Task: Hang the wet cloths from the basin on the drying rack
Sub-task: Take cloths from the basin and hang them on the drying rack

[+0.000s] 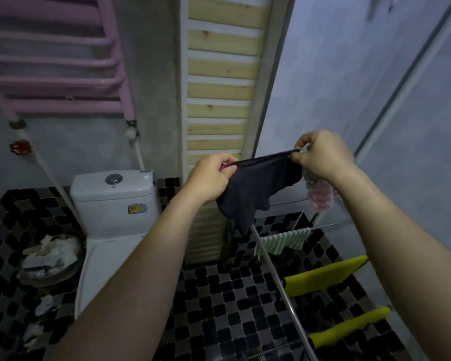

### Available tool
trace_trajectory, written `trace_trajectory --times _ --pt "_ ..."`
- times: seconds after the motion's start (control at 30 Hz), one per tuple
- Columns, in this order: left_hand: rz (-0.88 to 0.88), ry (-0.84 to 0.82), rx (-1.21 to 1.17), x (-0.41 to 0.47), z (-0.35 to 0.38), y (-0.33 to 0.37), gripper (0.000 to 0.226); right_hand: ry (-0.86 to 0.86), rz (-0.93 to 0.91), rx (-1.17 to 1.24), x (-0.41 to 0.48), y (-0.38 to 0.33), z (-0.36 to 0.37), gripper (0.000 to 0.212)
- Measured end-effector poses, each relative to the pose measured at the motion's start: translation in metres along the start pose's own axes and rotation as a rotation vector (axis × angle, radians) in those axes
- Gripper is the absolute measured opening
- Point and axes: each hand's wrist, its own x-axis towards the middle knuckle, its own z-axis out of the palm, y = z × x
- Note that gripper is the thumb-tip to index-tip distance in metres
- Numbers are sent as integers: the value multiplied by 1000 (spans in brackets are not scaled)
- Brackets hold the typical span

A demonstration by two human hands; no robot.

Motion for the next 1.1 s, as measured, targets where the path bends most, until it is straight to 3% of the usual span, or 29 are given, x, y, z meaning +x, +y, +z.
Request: trace_trajectory --times 0.13,0.33,0.4,0.47,0.53,0.63,0.73,0.9,1.03,1.1 --pt "-37 58 6 55 42 -2 21 -86 74 40 41 45 16 6" --pt "-117 24 154 128 100 -19 24 -112 39 184 90 95 36 8" --pt "-66 -80 179 143 117 -22 28 -165 8 240 99 98 48 10" --pt "-7 -269 77 154 137 -17 39 -212 -40 245 109 100 63 11" --pt "0 -364 -24 162 153 -12 37 -252 -52 290 116 104 79 12" --pt "-20 -382 21 176 166 -18 9 -357 88 521 121 120 90 15" --pt "-32 -408 54 181 170 -30 11 -464 201 607 114 148 98 24" --pt "-19 -386 -71 176 168 -35 12 -546 309 846 97 172 117 11" --pt "-61 -307 -154 182 158 -39 15 -516 444 1072 91 177 132 15" --pt "-58 -296 -193 187 154 -37 10 -564 390 967 91 178 132 25"
